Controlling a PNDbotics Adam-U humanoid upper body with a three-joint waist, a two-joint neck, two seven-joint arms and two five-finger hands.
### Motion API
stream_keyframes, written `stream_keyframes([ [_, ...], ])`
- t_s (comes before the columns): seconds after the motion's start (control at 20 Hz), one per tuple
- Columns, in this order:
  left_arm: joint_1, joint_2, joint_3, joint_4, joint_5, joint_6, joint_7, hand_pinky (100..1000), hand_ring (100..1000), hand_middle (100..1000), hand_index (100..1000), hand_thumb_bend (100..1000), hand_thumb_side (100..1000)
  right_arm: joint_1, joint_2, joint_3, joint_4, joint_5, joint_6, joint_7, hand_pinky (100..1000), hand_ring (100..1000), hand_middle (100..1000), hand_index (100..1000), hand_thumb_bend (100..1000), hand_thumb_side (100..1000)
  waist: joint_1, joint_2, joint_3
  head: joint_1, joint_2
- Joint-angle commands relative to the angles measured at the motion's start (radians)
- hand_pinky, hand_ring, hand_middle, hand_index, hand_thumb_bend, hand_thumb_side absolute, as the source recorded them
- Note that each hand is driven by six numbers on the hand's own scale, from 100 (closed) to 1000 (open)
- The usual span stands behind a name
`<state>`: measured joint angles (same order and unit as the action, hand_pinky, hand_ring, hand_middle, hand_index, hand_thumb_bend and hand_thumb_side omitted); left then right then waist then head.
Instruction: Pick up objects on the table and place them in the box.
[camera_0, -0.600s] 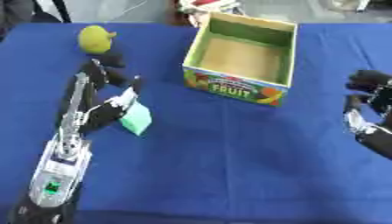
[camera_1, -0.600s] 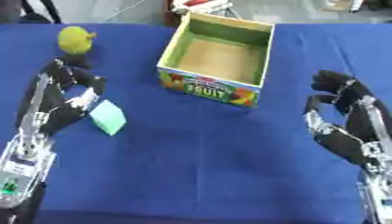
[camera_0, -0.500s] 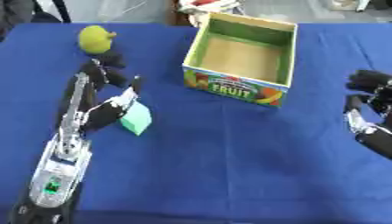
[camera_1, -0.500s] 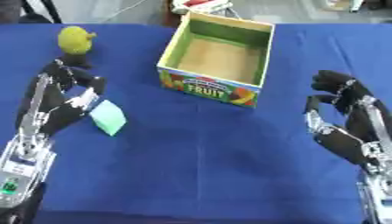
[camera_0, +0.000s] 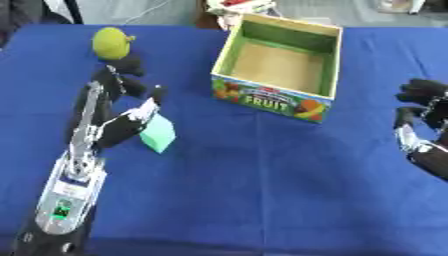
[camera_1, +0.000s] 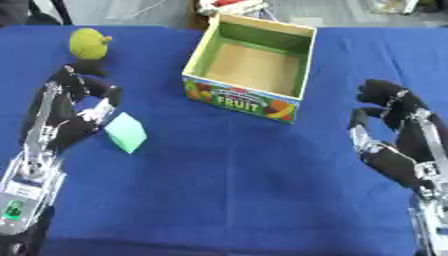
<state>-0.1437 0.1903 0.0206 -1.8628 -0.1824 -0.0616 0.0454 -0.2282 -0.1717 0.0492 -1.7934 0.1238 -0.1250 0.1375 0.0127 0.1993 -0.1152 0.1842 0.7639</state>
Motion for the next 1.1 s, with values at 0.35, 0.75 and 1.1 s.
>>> stream_keyframes([
  [0.35,-0.011,0.081,0.017,-0.031,-0.031,-0.004,-0.004,580,584,640,776,485,325,-0.007,-0.010,-0.007,-0.020,-0.002,-0.002,0.004,737,794,757,825,100,100,0.004,-0.015,-0.003,0.009,0.005],
  [0.75,-0.039,0.340,-0.021,-0.011,-0.071,-0.034,-0.085,643,640,698,810,519,323,-0.006,-0.017,-0.006,-0.019,0.003,-0.002,0.011,738,795,758,826,100,100,0.017,-0.016,-0.014,0.013,0.006],
  [1.1,-0.105,0.613,-0.116,0.064,-0.167,-0.116,-0.370,736,730,781,850,569,253,-0.002,-0.027,-0.002,-0.017,0.003,-0.002,0.015,738,795,758,826,100,100,0.030,-0.020,-0.024,0.015,0.006],
])
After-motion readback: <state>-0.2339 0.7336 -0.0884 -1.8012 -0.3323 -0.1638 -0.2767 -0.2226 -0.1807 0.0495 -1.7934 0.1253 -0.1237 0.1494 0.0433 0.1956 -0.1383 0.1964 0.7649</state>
